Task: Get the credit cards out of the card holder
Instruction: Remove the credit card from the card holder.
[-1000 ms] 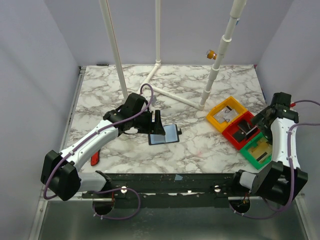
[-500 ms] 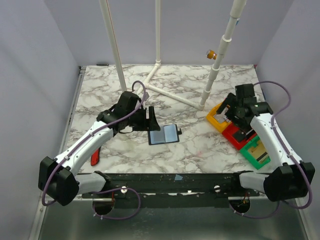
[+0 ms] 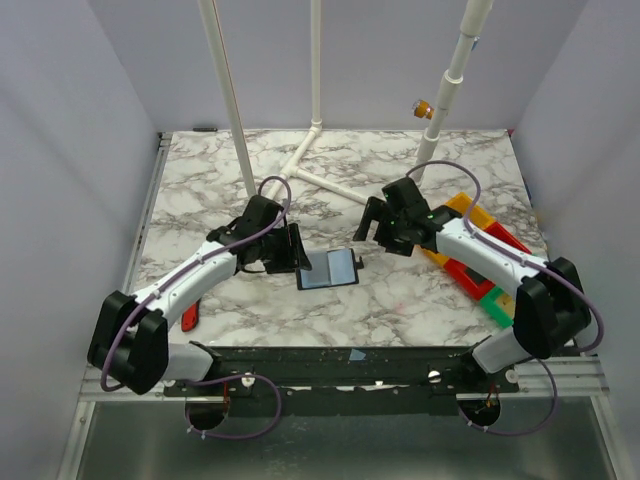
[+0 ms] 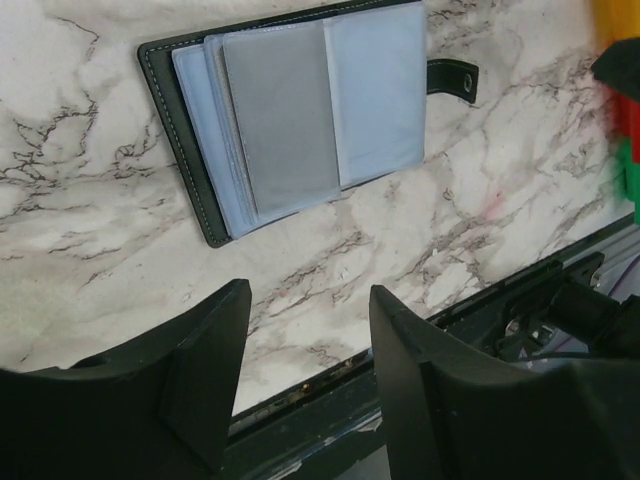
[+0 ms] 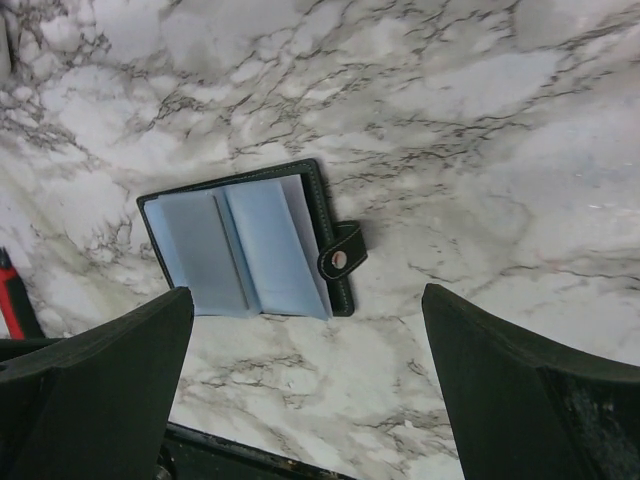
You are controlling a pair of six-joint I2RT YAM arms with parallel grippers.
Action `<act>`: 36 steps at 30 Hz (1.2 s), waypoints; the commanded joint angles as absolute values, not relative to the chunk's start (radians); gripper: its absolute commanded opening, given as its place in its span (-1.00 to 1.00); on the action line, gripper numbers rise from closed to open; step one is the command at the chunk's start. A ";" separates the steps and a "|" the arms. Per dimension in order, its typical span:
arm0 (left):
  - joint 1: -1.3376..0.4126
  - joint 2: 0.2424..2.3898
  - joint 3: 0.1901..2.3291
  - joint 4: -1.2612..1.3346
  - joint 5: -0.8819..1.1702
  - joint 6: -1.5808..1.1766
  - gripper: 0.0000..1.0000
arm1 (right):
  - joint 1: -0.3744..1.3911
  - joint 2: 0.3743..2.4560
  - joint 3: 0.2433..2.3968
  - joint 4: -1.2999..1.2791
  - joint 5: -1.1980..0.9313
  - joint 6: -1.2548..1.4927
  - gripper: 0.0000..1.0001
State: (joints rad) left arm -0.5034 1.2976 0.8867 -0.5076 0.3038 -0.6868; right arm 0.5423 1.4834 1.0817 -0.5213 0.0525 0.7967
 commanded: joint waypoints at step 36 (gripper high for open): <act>-0.528 1.691 0.993 -0.342 0.221 -0.753 -1.00 | 0.659 1.641 1.025 -0.275 -0.101 0.755 1.00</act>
State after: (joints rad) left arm -0.5194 1.6760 0.9703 -0.3569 0.2413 -0.7593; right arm 0.6472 1.6196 1.0401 -0.2989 -0.0929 0.7597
